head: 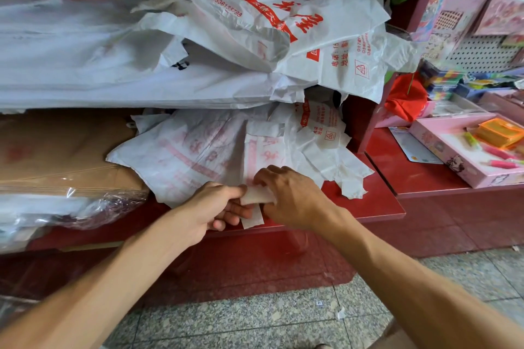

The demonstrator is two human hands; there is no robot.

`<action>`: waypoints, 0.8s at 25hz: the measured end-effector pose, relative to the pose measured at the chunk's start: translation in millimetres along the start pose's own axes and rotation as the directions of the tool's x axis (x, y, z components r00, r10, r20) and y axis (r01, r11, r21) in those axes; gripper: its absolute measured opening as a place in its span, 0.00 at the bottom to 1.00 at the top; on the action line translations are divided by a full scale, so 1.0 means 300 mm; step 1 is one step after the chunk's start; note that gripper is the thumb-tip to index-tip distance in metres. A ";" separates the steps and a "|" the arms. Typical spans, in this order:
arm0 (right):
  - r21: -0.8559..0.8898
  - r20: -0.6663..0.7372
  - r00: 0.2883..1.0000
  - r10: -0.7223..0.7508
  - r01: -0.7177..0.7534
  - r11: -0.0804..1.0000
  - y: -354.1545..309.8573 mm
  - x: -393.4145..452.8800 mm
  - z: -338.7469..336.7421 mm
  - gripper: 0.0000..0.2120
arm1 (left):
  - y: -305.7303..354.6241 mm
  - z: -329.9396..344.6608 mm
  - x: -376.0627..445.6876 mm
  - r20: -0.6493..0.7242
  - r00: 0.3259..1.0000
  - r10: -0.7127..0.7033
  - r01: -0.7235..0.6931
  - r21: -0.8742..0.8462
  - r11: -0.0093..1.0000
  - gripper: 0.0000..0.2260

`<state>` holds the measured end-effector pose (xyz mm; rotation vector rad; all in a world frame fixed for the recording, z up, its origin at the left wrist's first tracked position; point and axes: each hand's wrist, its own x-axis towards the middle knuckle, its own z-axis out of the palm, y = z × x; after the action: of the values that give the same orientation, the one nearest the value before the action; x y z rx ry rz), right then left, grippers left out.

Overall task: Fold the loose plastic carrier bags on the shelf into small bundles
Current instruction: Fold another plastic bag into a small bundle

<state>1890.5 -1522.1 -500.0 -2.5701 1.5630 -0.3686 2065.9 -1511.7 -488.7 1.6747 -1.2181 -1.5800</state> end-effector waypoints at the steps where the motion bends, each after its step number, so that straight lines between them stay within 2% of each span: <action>1: 0.039 -0.043 0.999 0.013 -0.011 0.999 0.004 0.005 0.001 0.16 | -0.001 0.000 0.001 -0.049 0.998 0.045 -0.041 0.084 0.996 0.16; 2: 0.080 -0.078 0.997 0.022 -0.016 0.997 0.014 0.009 0.002 0.13 | -0.003 -0.004 0.004 -0.129 0.981 0.144 -0.115 0.211 0.971 0.18; 3: 0.119 -0.100 0.995 0.026 -0.014 0.993 0.024 0.012 -0.001 0.11 | -0.008 -0.012 0.011 -0.188 0.934 0.302 -0.220 0.362 0.906 0.17; 4: 0.170 -0.095 0.995 0.028 -0.011 0.985 0.037 0.012 -0.006 0.11 | -0.012 -0.019 0.012 -0.157 0.869 0.469 -0.351 0.472 0.809 0.15; 5: 0.239 -0.061 0.998 0.024 -0.009 0.971 0.047 0.010 -0.013 0.10 | -0.012 -0.026 0.008 -0.050 0.821 0.569 -0.470 0.504 0.724 0.13; 7: 0.359 0.054 0.999 0.002 -0.021 0.933 0.053 -0.002 -0.031 0.07 | -0.023 -0.025 -0.002 0.176 0.808 0.562 -0.569 0.479 0.668 0.19; 8: 0.393 0.108 0.994 -0.001 -0.041 0.918 0.055 -0.007 -0.040 0.06 | -0.035 -0.018 0.004 0.209 0.816 0.538 -0.560 0.515 0.649 0.20; 9: 0.417 0.151 0.989 0.006 -0.069 0.906 0.062 -0.011 -0.048 0.04 | -0.047 -0.008 0.012 0.189 0.823 0.535 -0.536 0.572 0.621 0.17; 11: 0.426 0.190 0.980 0.060 -0.138 0.894 0.086 -0.013 -0.056 0.04 | -0.062 0.005 0.027 0.091 0.846 0.526 -0.447 0.661 0.603 0.07; 12: 0.413 0.193 0.975 0.110 -0.182 0.892 0.102 -0.012 -0.054 0.03 | -0.066 0.005 0.035 0.041 0.865 0.501 -0.396 0.670 0.628 0.06; 13: 0.406 0.186 0.969 0.165 -0.229 0.885 0.115 -0.010 -0.052 0.03 | -0.068 0.002 0.045 0.005 0.888 0.459 -0.347 0.662 0.664 0.08; 16: 0.438 0.185 0.933 0.310 -0.360 0.824 0.145 -0.011 -0.036 0.14 | -0.065 -0.007 0.058 -0.044 0.929 0.366 -0.271 0.592 0.759 0.15; 20: 0.377 0.255 0.894 0.368 -0.442 0.814 0.145 -0.003 -0.029 0.18 | -0.059 0.006 0.065 -0.102 0.929 0.355 -0.231 0.590 0.774 0.20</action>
<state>1850.4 -1541.2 -501.2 -1.8292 1.6876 -0.3788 2066.7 -1520.1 -513.8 1.8137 -1.8581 -0.8578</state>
